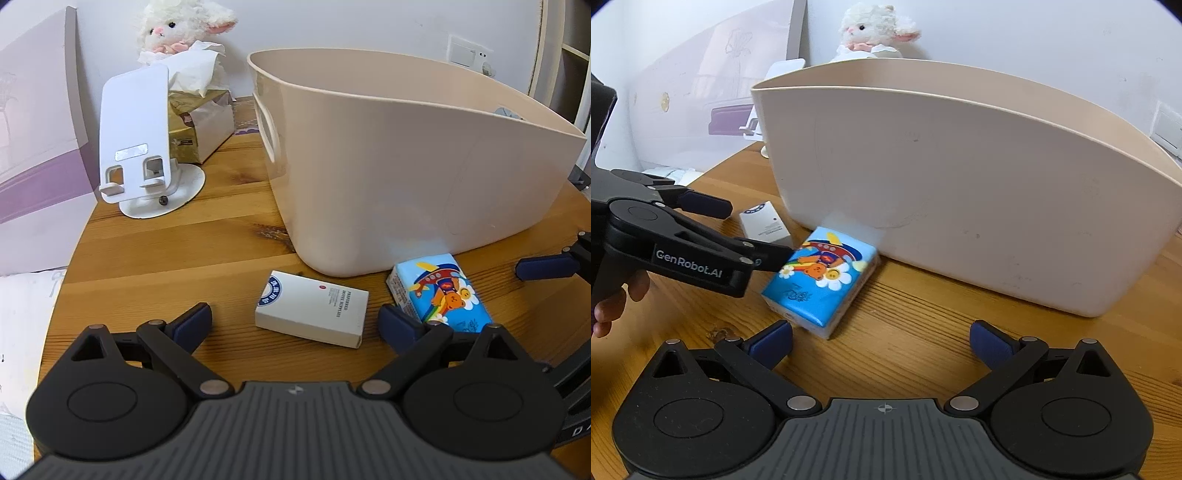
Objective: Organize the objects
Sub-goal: 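Grasp the white medicine box with the left tool while the right grasps the blue tissue pack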
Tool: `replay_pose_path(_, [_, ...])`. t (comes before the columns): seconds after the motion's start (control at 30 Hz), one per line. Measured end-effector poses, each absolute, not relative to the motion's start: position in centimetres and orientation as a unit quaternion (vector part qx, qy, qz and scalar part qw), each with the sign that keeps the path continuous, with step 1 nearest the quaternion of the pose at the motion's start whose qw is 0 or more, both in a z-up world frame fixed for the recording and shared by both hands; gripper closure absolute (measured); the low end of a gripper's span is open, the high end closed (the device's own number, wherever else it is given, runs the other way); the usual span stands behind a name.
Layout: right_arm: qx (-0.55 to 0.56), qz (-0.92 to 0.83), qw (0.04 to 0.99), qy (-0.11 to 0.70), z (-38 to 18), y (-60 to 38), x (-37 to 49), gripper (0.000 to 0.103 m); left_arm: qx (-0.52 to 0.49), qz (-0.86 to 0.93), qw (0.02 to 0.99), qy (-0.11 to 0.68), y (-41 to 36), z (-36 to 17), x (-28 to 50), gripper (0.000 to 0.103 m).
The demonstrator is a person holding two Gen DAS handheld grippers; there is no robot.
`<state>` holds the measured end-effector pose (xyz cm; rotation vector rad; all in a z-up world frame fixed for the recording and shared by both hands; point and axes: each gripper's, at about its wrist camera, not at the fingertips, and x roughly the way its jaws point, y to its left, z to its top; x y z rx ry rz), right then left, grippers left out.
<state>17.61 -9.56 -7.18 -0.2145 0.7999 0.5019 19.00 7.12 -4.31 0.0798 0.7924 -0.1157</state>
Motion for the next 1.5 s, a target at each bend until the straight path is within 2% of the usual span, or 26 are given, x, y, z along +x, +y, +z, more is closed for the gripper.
replay_pose_path(0.57, [-0.097, 0.238, 0.893, 0.369, -7.8, -4.5, 18.6, 0.0, 0.027, -0.054, 0.926, 0.374, 8.6, -4.6, 19.0, 0.006])
replay_pose_path(0.7, [-0.092, 0.24, 0.898, 0.357, -8.0, -4.8, 18.7, 0.001, 0.024, -0.057, 0.927, 0.371, 9.3, -4.5, 18.9, 0.011])
replay_pose_path(0.77, [-0.092, 0.245, 0.9, 0.35, -8.0, -4.9, 18.4, 0.008, 0.022, -0.06, 0.928, 0.368, 9.5, -4.4, 18.9, 0.013])
replay_pose_path(0.8, [-0.093, 0.248, 0.9, 0.345, -8.0, -4.9, 18.2, 0.012, 0.022, -0.06, 0.928, 0.366, 9.6, -4.4, 18.8, 0.019])
replay_pose_path(0.87, [-0.094, 0.252, 0.903, 0.335, -7.7, -4.9, 17.8, 0.041, 0.026, -0.058, 0.931, 0.36, 9.8, -4.3, 18.7, 0.028])
replay_pose_path(0.97, [-0.094, 0.251, 0.901, 0.34, -7.5, -5.0, 17.8, 0.041, 0.025, -0.061, 0.932, 0.355, 10.0, -4.2, 18.5, 0.04])
replay_pose_path(1.5, [-0.082, 0.232, 0.911, 0.331, -4.8, -9.3, 16.0, 0.042, 0.041, -0.069, 0.936, 0.343, 8.8, -2.4, 15.6, 0.042])
